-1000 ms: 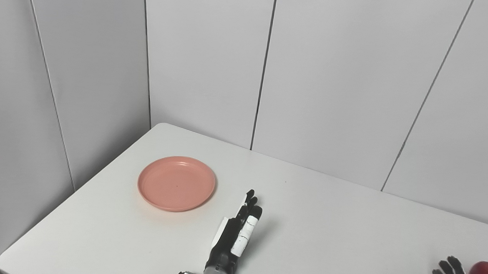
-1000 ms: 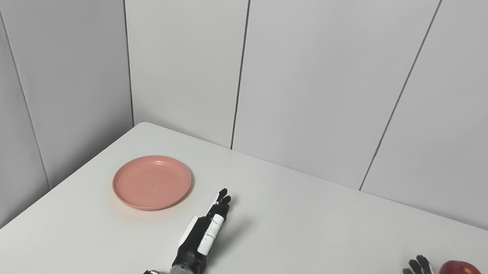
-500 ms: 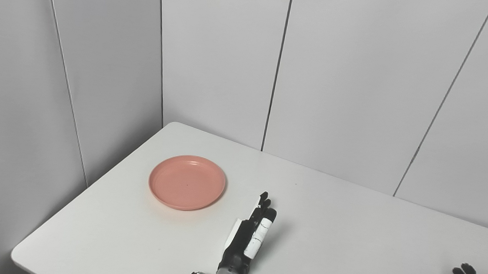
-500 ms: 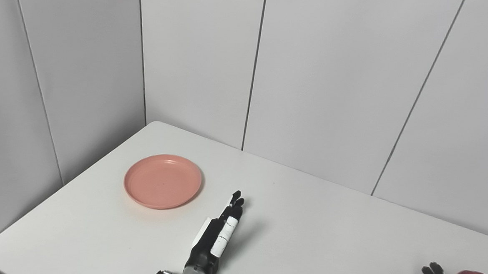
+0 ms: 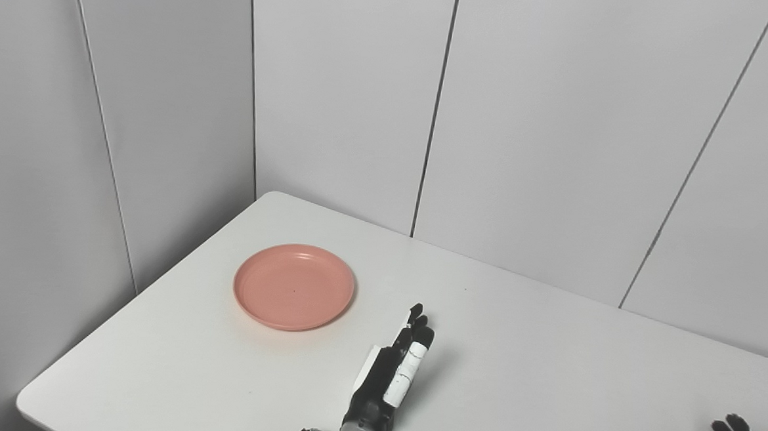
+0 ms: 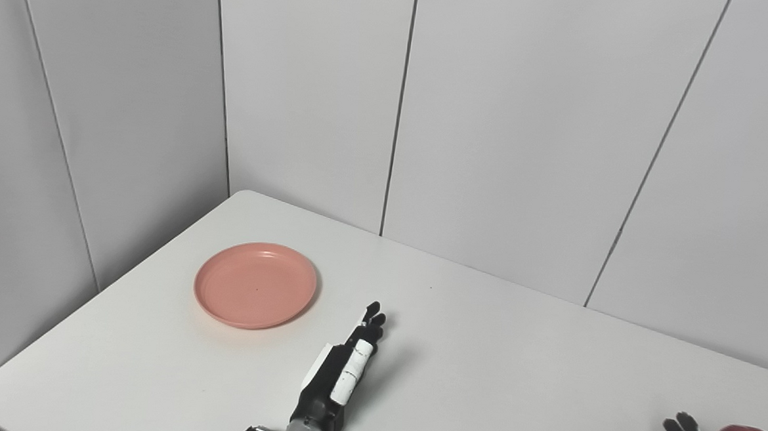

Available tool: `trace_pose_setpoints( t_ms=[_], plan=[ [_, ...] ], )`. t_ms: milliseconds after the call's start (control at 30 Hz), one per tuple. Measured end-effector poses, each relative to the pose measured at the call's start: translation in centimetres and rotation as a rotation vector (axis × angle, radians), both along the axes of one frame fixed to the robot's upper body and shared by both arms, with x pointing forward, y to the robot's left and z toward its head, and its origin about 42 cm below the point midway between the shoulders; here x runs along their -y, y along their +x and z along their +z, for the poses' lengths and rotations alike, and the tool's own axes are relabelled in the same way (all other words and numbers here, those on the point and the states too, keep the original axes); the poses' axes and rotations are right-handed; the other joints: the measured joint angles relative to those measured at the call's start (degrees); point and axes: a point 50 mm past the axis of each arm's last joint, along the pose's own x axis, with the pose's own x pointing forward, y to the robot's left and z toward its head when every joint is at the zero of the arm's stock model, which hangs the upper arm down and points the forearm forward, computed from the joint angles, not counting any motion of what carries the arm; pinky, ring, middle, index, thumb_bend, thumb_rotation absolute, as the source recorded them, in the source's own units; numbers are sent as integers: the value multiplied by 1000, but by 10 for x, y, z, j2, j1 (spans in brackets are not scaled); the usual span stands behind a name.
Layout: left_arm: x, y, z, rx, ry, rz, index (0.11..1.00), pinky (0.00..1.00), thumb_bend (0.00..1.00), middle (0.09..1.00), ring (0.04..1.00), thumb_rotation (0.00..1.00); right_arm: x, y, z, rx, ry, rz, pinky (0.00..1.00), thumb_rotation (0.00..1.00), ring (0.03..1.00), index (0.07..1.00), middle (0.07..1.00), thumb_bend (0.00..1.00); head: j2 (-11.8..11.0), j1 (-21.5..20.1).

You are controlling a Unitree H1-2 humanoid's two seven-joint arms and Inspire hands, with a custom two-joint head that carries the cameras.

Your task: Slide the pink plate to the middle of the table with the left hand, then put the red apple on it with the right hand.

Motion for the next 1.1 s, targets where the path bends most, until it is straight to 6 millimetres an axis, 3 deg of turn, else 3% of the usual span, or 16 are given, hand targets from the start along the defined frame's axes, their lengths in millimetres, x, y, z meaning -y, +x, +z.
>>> trace_pose_setpoints(
  t_ms=[367,567,867,1100],
  plan=[
    [-7,5,36,-28,-35,-70,1000,1000,884,1000,1000,1000,-1,-1,3,-18,-9,-19,1000,999,990,1000,974,901,6,-2],
    [-30,29,60,25,14,-49,1000,1000,896,1000,1000,1000,-4,-3,5,-18,-25,-15,991,1000,968,990,958,865,4,-9],
    [-67,42,74,53,45,8,1000,1000,923,985,998,1000,-6,-3,6,-25,-26,-30,967,1000,939,966,939,842,0,-11],
    [-101,53,105,130,59,66,997,1000,958,989,1000,988,-6,-3,6,-27,-26,-32,977,1000,942,977,949,835,1,-15]
  ],
)
